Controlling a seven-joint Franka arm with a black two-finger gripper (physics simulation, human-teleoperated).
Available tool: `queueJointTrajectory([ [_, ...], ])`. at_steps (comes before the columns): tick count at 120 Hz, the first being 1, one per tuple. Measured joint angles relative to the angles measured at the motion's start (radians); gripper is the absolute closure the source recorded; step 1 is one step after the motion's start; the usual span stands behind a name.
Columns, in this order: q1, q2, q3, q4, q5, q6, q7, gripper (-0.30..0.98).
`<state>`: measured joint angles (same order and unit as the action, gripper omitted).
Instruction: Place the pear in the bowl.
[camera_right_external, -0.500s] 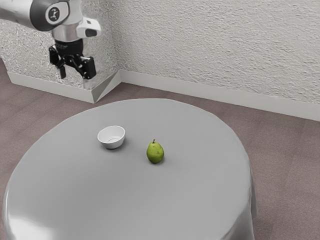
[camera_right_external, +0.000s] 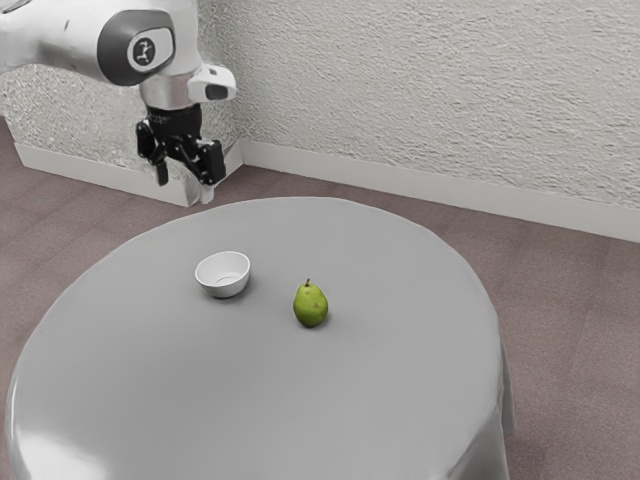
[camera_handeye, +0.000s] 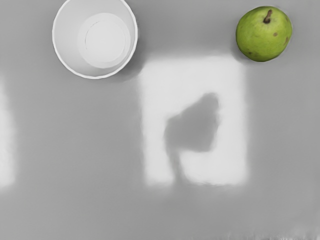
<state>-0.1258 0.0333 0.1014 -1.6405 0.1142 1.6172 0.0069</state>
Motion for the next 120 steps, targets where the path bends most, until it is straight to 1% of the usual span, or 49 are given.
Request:
queueJointTrajectory([
  [11,-0.013,0.047,-0.007,-0.014,-0.052,0.026,0.000,0.00],
  [25,0.009,0.096,-0.009,-0.051,-0.105,0.067,0.000,0.00],
  [44,-0.020,0.149,-0.011,-0.081,-0.146,0.134,0.001,0.00],
  [64,-0.021,0.256,-0.031,-0.086,-0.191,0.223,0.003,0.00],
  [86,-0.020,0.343,-0.052,-0.067,-0.209,0.315,0.006,0.00],
  [101,-0.016,0.401,-0.071,-0.029,-0.211,0.357,0.007,0.00],
  [120,-0.009,0.474,-0.074,0.022,-0.210,0.402,0.009,0.00],
])
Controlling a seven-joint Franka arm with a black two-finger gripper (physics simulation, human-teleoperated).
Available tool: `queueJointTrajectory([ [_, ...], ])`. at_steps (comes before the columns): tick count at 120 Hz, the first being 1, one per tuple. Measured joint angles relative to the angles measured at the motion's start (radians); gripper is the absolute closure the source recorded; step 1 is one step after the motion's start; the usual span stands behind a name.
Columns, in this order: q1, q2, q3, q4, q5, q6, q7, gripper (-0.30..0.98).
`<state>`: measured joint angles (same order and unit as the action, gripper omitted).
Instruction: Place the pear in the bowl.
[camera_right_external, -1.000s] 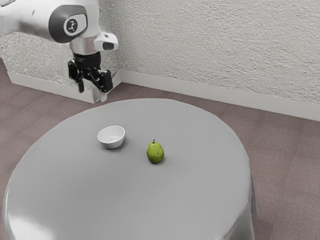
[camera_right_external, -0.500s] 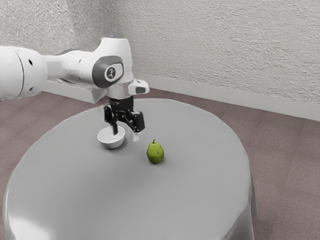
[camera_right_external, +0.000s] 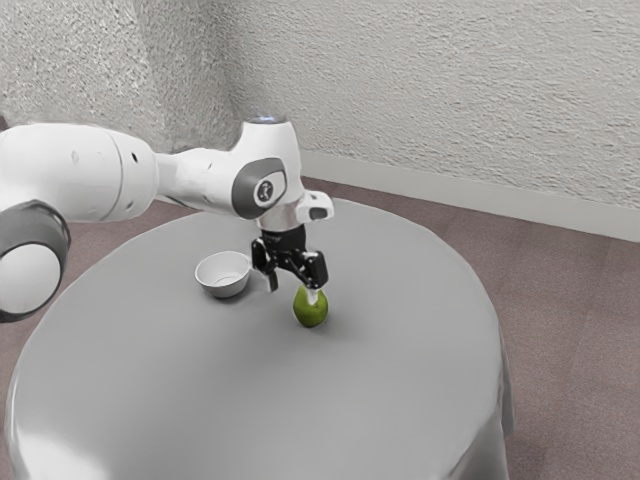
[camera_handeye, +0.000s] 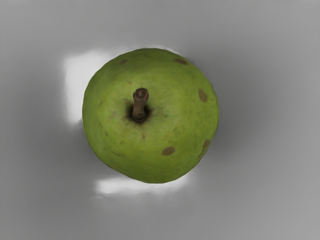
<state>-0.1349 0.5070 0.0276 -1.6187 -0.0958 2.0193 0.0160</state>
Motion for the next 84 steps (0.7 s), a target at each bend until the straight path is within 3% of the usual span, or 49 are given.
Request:
queueJointTrajectory([
  [84,0.006,0.112,-0.002,0.067,-0.004,0.101,-0.002,0.00],
])
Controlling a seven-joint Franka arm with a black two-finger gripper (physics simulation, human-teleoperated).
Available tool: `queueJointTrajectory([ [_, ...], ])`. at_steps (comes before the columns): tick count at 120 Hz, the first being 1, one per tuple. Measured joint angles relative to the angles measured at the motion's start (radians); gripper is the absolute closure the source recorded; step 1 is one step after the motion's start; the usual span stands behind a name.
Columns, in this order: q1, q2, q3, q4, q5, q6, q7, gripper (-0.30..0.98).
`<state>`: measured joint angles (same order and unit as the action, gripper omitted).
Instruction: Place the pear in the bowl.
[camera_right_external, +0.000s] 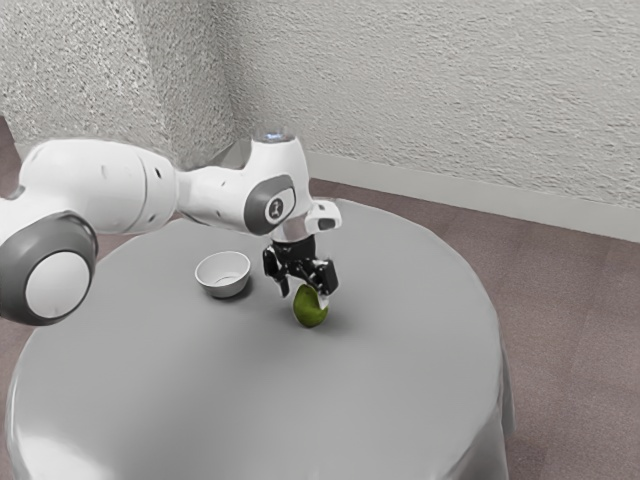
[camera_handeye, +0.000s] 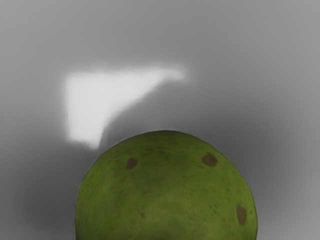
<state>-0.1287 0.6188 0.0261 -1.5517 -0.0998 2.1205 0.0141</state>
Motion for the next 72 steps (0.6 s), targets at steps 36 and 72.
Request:
queueJointTrajectory([
  [36,0.001,0.023,0.000,0.000,-0.003,0.026,0.001,0.00],
  [72,0.000,0.040,-0.002,0.000,-0.004,0.051,0.002,0.00],
])
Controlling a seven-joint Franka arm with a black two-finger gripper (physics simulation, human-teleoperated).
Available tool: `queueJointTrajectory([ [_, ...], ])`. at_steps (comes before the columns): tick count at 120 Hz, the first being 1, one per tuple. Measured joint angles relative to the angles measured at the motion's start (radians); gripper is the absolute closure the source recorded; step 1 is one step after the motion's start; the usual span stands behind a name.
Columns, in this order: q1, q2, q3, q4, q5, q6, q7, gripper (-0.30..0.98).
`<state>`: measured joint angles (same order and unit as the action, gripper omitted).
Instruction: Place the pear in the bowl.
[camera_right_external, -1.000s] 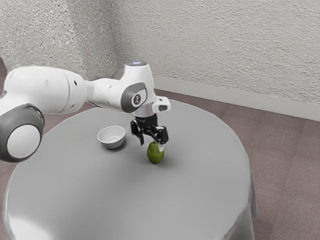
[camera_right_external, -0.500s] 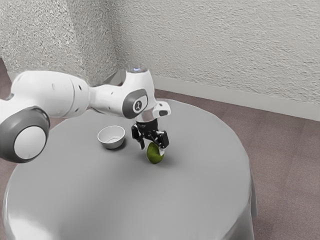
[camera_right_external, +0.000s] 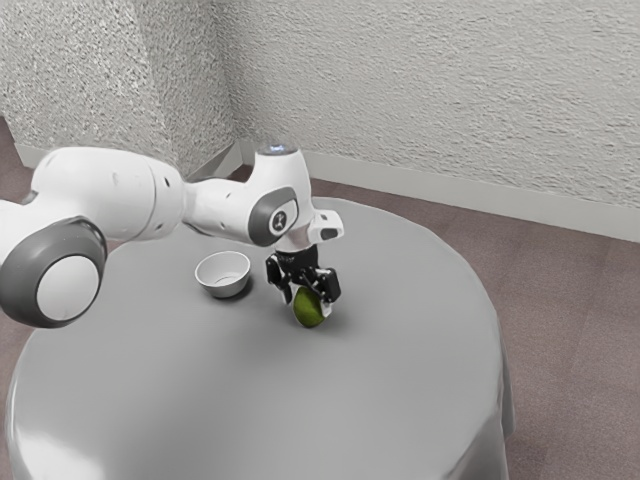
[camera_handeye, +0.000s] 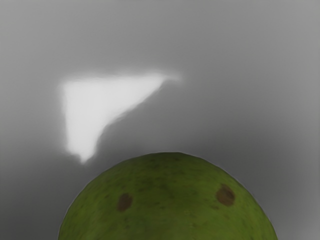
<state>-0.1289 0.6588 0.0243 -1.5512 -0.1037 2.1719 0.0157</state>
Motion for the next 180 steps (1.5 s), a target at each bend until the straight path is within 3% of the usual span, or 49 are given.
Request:
queueJointTrajectory([
  [30,0.000,0.006,-0.005,0.000,-0.006,0.008,0.000,0.01],
  [76,-0.006,-0.005,-0.006,-0.001,-0.011,0.012,-0.007,0.35],
  [95,-0.002,-0.052,0.010,-0.001,0.018,0.013,-0.016,0.41],
  [125,0.059,-0.118,0.080,-0.007,0.072,0.012,-0.042,0.62],
  [149,0.128,-0.130,0.101,-0.012,0.091,0.008,-0.064,0.69],
  [180,0.170,-0.141,0.127,-0.020,0.090,-0.013,-0.077,0.58],
])
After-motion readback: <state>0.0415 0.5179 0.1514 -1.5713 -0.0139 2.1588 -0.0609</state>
